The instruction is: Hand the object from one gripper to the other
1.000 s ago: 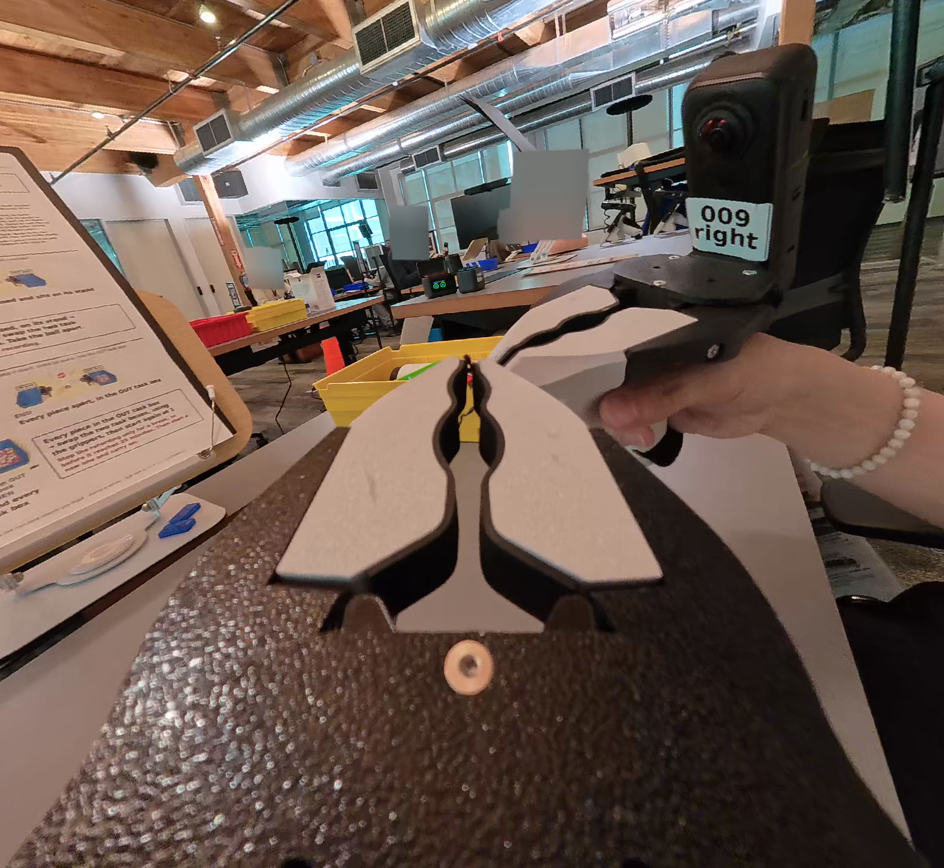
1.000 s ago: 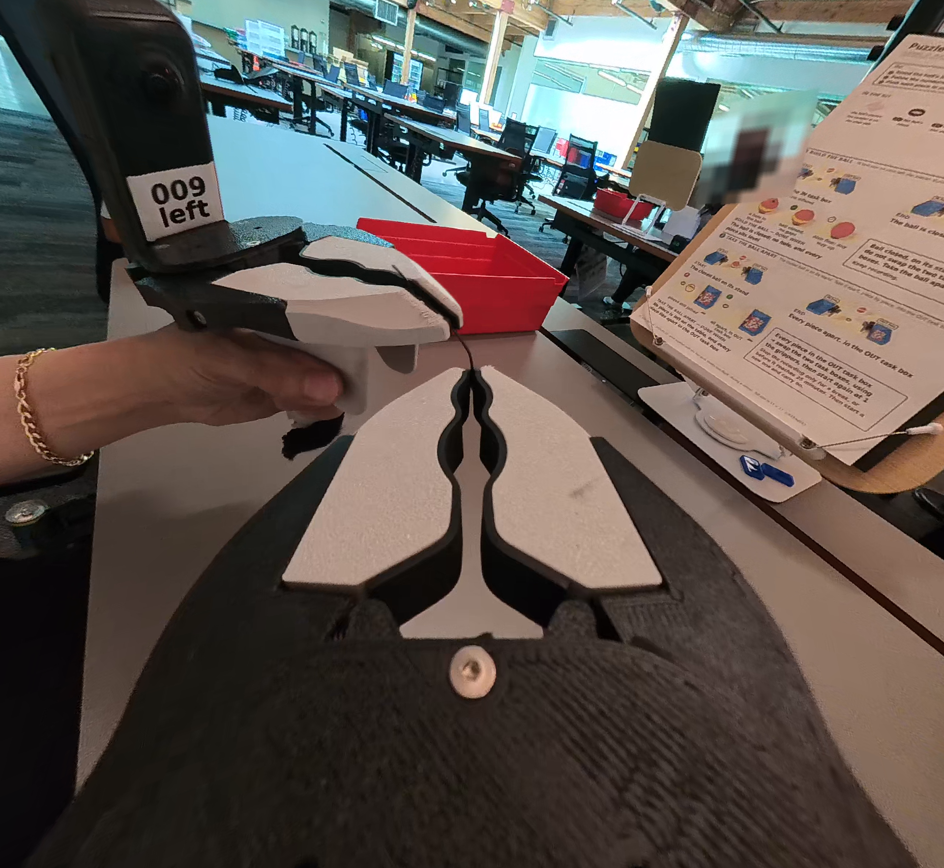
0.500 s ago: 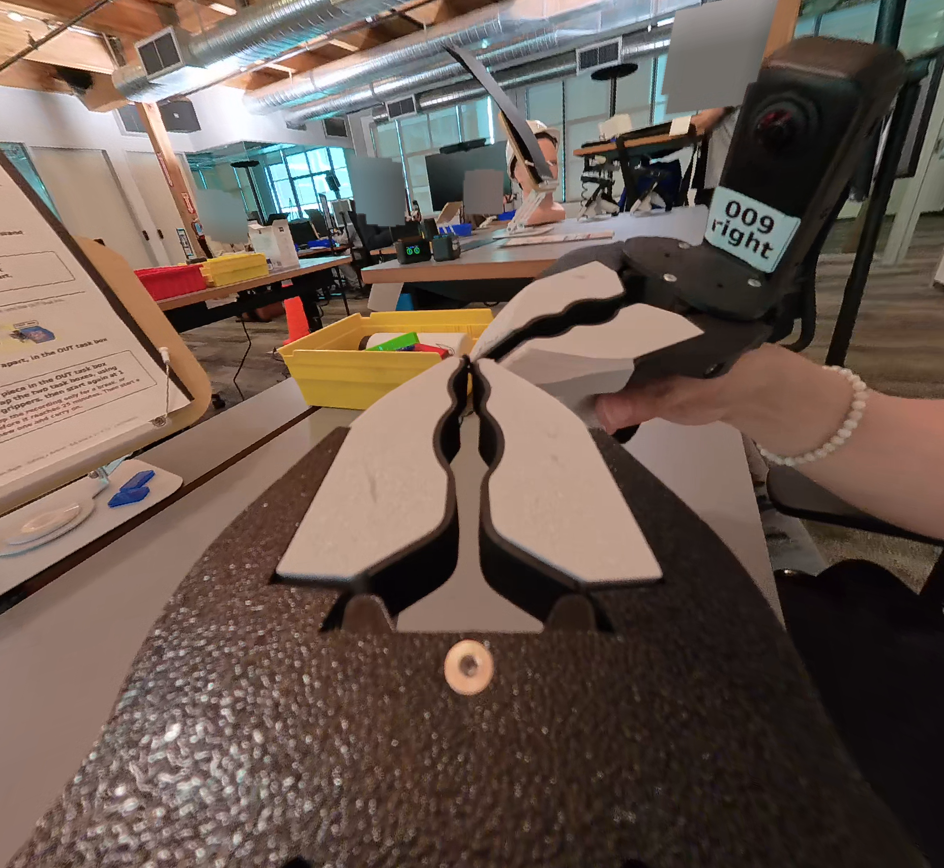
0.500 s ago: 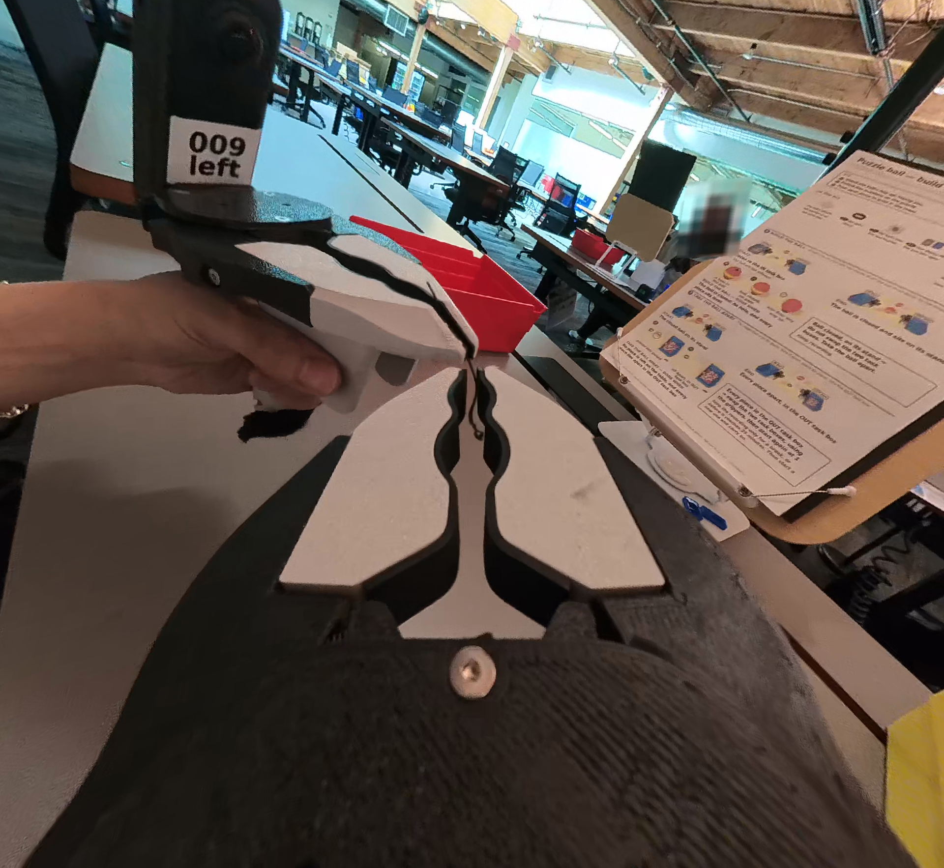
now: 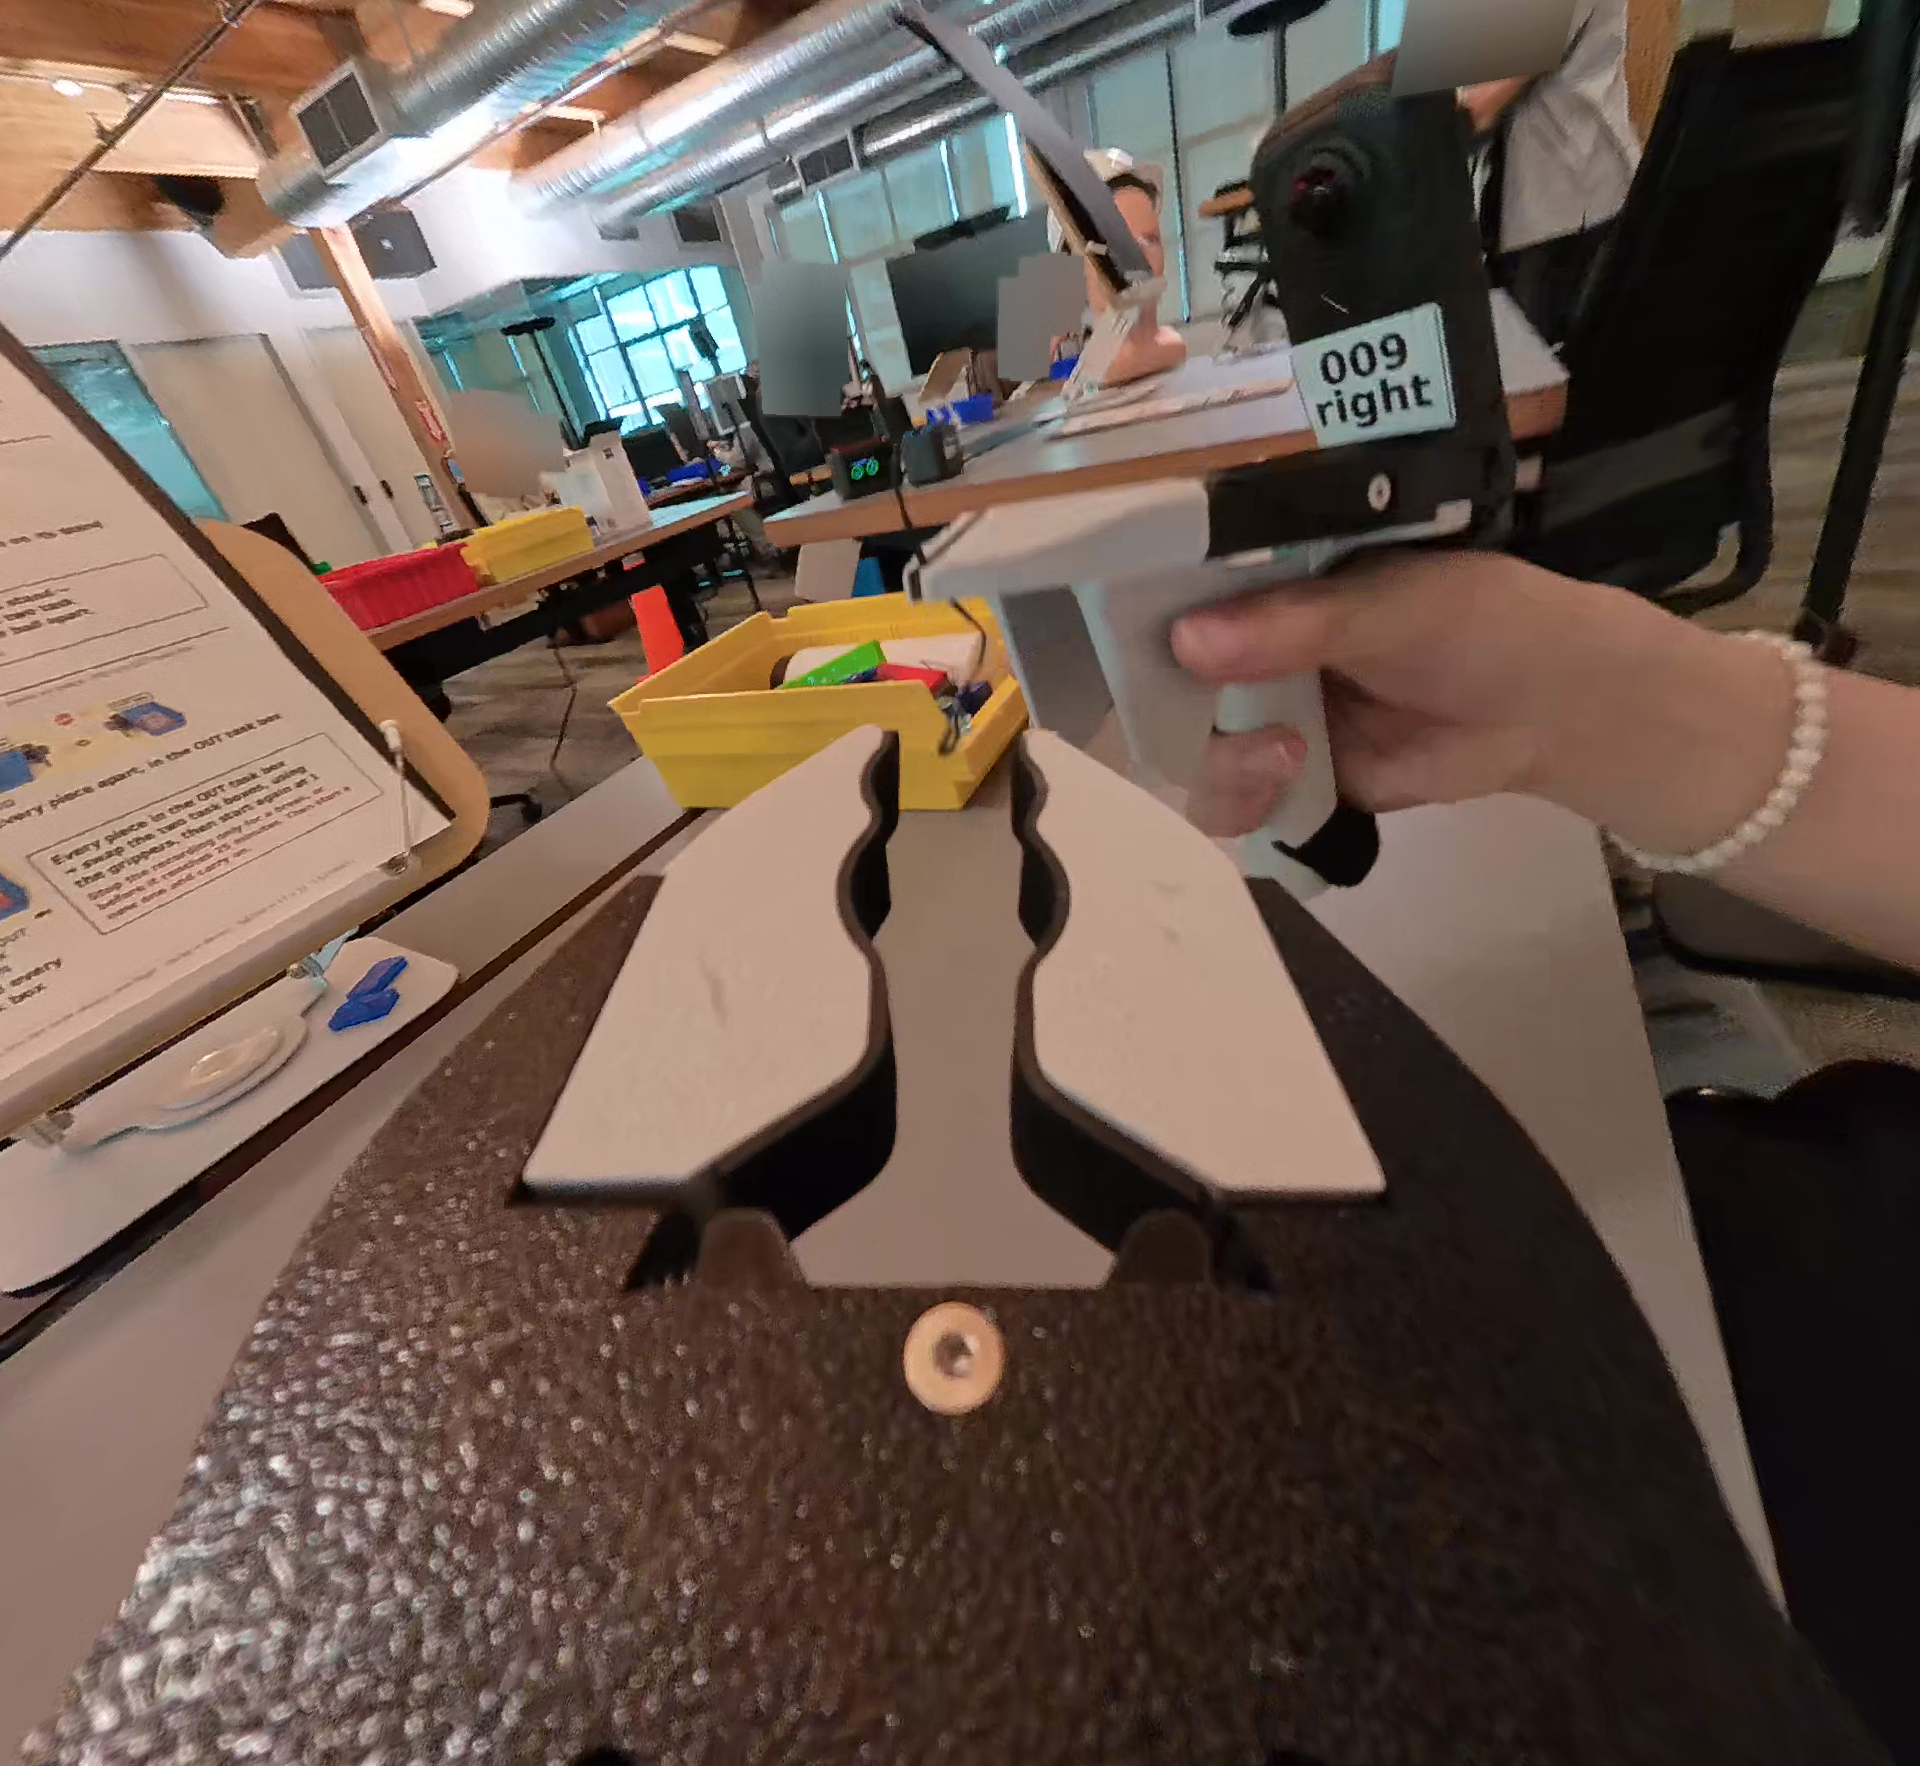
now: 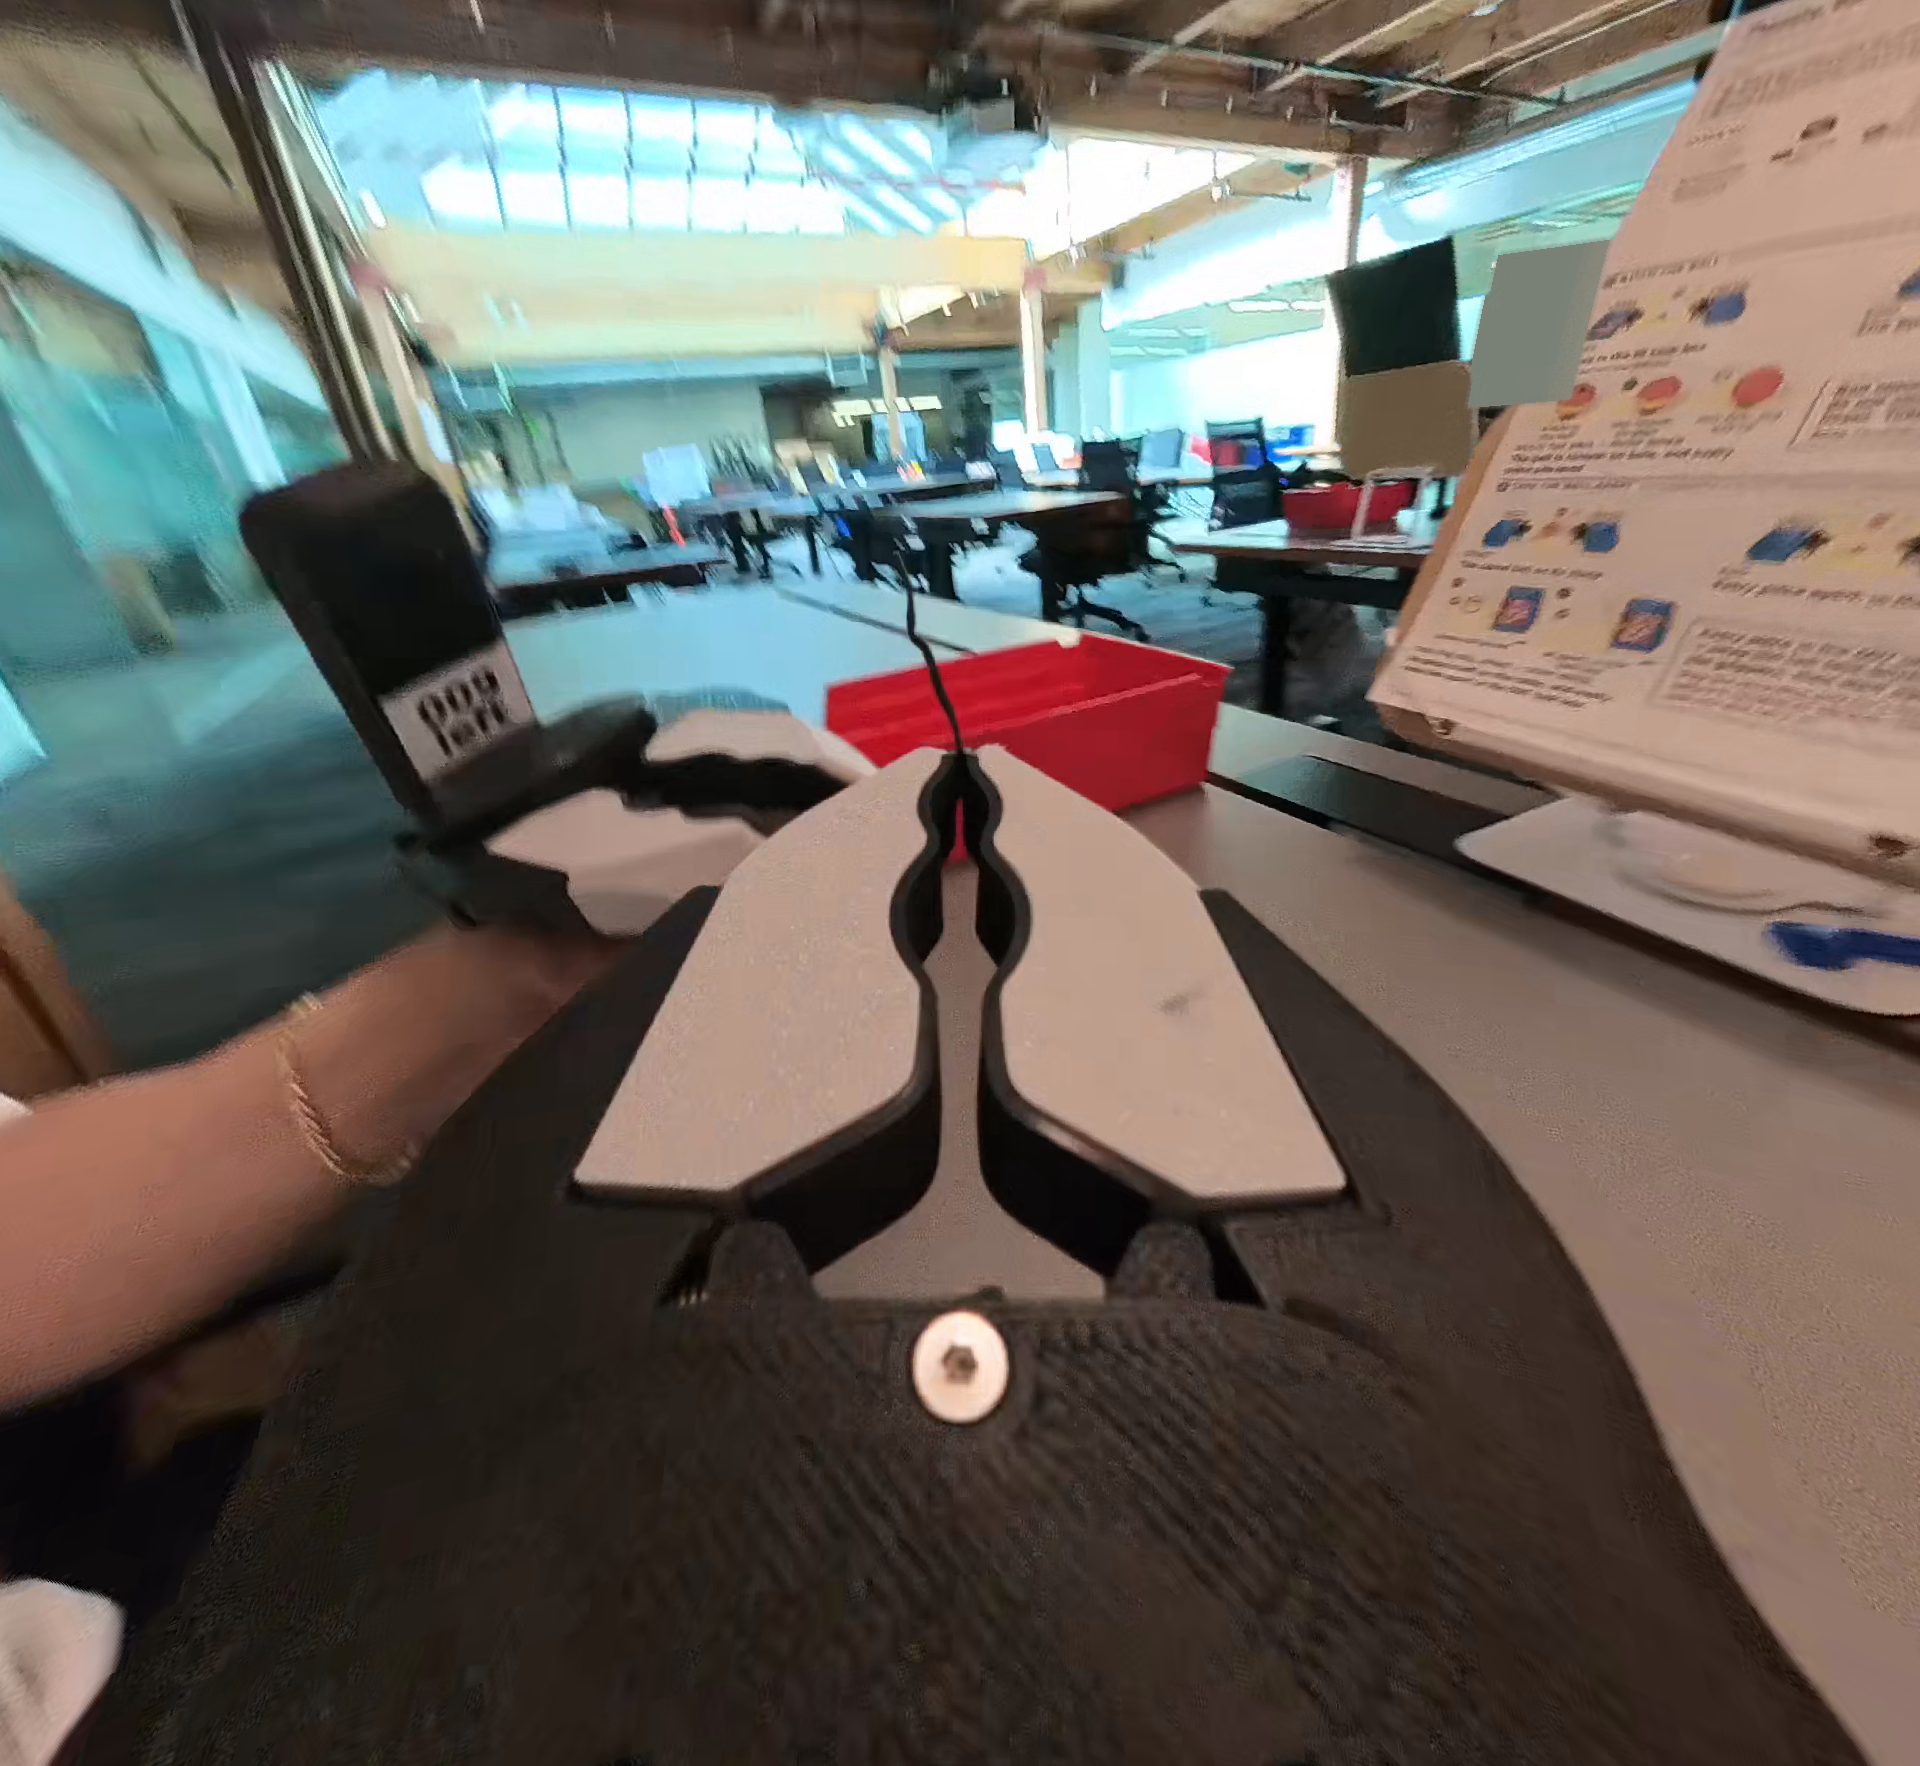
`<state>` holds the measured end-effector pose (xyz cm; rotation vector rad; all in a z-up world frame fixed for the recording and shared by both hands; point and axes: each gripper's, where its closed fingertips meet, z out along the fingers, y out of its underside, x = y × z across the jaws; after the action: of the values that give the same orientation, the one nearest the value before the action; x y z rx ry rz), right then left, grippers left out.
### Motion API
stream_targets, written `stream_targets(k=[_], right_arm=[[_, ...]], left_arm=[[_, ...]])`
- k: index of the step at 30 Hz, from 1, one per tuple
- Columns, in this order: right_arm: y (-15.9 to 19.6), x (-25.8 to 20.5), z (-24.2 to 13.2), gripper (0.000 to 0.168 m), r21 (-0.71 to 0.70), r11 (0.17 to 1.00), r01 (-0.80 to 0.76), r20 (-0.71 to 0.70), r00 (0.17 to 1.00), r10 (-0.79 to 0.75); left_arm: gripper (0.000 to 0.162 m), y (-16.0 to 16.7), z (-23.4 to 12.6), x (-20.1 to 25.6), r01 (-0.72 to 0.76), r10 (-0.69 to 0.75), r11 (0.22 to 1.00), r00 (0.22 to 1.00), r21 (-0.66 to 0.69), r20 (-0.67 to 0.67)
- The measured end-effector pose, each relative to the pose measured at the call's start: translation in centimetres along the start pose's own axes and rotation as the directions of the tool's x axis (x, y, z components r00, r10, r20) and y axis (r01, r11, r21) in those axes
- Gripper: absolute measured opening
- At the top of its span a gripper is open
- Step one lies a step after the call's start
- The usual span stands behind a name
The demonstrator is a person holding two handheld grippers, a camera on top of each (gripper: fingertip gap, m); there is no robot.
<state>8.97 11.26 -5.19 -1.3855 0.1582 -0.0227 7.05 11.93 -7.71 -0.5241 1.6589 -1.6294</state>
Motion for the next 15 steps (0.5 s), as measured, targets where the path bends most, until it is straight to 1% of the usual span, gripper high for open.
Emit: stream_targets(k=[1, 2, 4, 6, 7, 9, 15], right_arm=[[-0.35, 0.18, -0.15, 0.0, 0.032, 0.998, -0.062, 0.014, 0.998, 0.061], [-0.39, 0.29, -0.2, 0.0, 0.04, 0.995, -0.089, 0.023, 0.996, 0.088], [-0.11, 0.2, -0.08, 0.0, 0.029, 0.997, -0.072, 0.025, 0.997, 0.071], [0.17, -0.18, 0.15, 0.0, 0.013, 0.999, -0.048, 0.031, 0.998, 0.048], [0.26, -0.36, 0.25, 0.0, 0.009, 0.999, -0.042, 0.034, 0.999, 0.042], [0.4, -0.51, 0.34, 0.0, 0.001, 0.999, -0.032, 0.035, 0.999, 0.032], [0.4, -0.33, 0.2, 0.0, -0.006, 1.0, -0.003, 0.024, 1.0, 0.003]], left_arm=[[0.019, 0.2, 0.17, 0.04, -0.023, 0.023, 1.0, 1.0, -0.021, 0.013], [0.018, 0.44, 0.35, -0.02, -0.051, 0.053, 0.998, 0.998, -0.043, 0.034], [0.016, 0.89, 0.64, -0.14, -0.104, 0.11, 0.991, 0.991, -0.085, 0.07], [0.015, 1.13, 0.83, 0.08, -0.145, 0.153, 0.984, 0.986, -0.103, 0.072], [0.013, 1.16, 0.89, 0.13, -0.151, 0.159, 0.983, 0.985, -0.103, 0.074], [0.004, 1.14, 0.92, 0.04, -0.146, 0.154, 0.985, 0.985, -0.098, 0.083], [0.001, 0.94, 0.91, 0.18, -0.135, 0.14, 0.988, 0.988, -0.077, 0.07]])
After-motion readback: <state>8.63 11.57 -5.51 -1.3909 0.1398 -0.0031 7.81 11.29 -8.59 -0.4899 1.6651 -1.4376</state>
